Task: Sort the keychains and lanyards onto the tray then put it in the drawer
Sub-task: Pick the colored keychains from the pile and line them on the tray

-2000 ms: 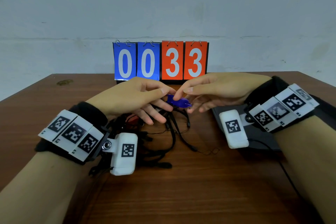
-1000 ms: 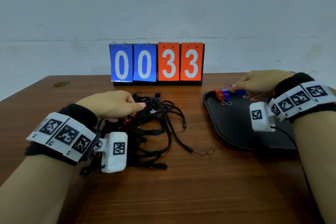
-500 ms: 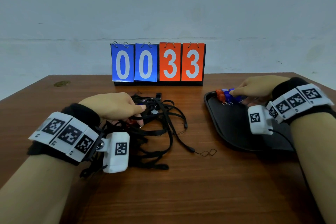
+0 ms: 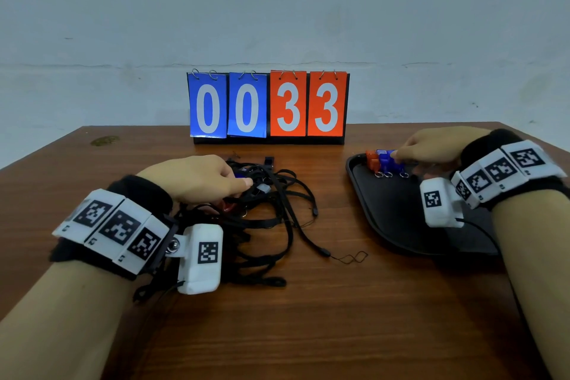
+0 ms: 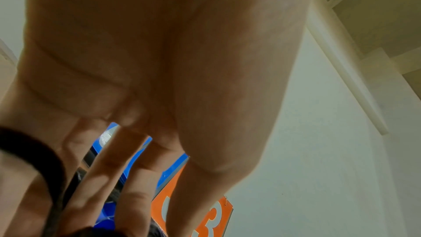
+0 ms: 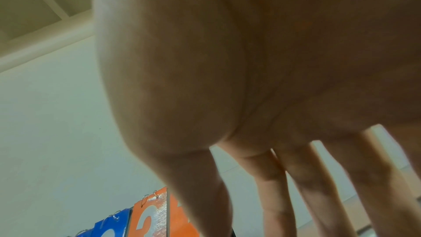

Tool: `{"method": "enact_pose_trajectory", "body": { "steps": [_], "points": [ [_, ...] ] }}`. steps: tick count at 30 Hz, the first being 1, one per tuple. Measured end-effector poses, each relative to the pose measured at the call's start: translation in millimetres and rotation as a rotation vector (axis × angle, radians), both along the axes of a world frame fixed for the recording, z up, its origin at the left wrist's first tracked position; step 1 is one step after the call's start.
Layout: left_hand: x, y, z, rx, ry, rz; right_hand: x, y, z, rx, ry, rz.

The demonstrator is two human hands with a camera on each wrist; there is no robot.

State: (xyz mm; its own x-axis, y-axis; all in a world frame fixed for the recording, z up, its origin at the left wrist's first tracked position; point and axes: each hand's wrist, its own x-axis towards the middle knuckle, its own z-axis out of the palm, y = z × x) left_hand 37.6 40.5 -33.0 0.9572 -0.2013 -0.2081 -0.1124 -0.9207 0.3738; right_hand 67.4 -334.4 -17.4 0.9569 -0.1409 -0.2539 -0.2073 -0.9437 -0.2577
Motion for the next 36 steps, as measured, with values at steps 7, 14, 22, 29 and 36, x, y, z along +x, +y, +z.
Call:
{"method": "enact_pose_trajectory", "body": {
  "steps": [7, 14, 22, 29, 36],
  "points": [
    [0, -1, 1, -0.006, 0.014, -0.025, -5, 3, 4, -0.041, -0.015, -0.001],
    [4, -1, -1, 0.016, -0.026, 0.021, -14, 12, 12, 0.021, -0.041, -0.009],
    [8, -1, -5, -0.071, -0.038, 0.040, -15, 36, 17, -0.184, -0.093, 0.129],
    [4, -4, 1, -0.009, -0.048, 0.000, -17, 49, 16, -0.176, -0.078, 0.207],
    [2, -2, 4, -0.071, -0.101, 0.027, -16, 52, 13, -0.156, -0.085, 0.238]
  ]
}}
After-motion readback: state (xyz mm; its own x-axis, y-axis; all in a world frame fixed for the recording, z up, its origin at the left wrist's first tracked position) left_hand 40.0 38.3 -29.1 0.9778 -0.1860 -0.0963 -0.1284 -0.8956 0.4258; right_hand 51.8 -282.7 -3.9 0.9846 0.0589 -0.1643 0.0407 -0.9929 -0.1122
